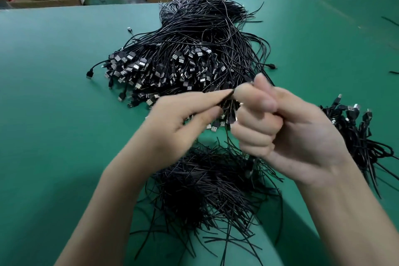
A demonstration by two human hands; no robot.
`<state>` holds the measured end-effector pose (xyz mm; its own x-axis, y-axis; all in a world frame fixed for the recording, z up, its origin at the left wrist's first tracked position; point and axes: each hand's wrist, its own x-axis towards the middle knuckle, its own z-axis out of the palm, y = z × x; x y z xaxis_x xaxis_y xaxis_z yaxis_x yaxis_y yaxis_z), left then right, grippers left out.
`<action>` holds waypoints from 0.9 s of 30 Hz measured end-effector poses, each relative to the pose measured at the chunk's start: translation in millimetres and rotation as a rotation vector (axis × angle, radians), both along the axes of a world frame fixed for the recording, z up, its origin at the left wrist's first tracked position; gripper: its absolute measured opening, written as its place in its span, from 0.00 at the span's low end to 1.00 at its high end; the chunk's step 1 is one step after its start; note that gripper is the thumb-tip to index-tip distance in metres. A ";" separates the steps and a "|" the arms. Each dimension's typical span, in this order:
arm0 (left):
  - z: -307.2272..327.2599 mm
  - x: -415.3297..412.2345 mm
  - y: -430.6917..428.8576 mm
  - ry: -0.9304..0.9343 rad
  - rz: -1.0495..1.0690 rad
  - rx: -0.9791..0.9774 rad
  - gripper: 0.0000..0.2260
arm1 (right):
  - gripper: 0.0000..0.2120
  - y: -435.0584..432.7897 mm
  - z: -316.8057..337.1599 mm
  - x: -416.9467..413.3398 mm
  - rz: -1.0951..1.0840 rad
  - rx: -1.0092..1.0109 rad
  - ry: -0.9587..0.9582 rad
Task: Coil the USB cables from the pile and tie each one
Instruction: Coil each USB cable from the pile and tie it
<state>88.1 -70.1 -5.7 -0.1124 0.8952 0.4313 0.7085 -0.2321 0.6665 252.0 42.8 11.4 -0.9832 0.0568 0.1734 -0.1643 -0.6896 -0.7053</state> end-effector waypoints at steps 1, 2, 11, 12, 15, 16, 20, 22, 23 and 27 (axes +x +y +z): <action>-1.9 4.2 1.9 -0.011 -0.023 -0.043 0.15 | 0.17 0.9 0.0 0.1 -0.071 -0.024 0.009; -3.0 7.6 3.7 0.001 -0.038 -0.070 0.17 | 0.18 1.1 0.3 0.1 -0.135 -0.043 0.017; 10.8 10.9 -3.3 0.225 0.055 0.001 0.15 | 0.23 6.7 15.8 3.9 -0.634 0.135 0.123; 12.6 13.5 -3.5 0.258 0.057 -0.018 0.15 | 0.23 4.8 14.2 1.9 -0.689 0.180 0.138; 16.6 21.2 -3.6 0.333 0.052 -0.154 0.12 | 0.20 0.2 7.5 -2.9 -0.789 0.440 0.144; 17.3 22.0 -4.2 0.339 0.047 -0.176 0.11 | 0.18 -0.3 4.3 -3.4 -0.815 0.577 0.130; 26.2 20.6 -10.4 0.364 0.073 -0.121 0.16 | 0.13 -3.5 -9.4 -7.2 -1.043 1.201 -0.054; 32.9 16.1 -16.3 0.315 0.103 -0.006 0.15 | 0.13 -5.2 -14.7 -8.8 -1.087 1.383 -0.183; 34.8 12.2 -18.7 0.273 0.130 0.053 0.15 | 0.16 -5.5 -16.3 -9.2 -1.039 1.338 -0.249; 28.0 -3.5 -18.5 0.082 0.217 0.181 0.16 | 0.31 -12.9 -13.4 -11.5 -0.375 0.799 -0.332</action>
<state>84.6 -88.6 22.3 -0.2509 0.7620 0.5970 0.8044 -0.1789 0.5664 240.6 29.9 -2.1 -0.9309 0.3651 0.0116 0.0172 0.0754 -0.9970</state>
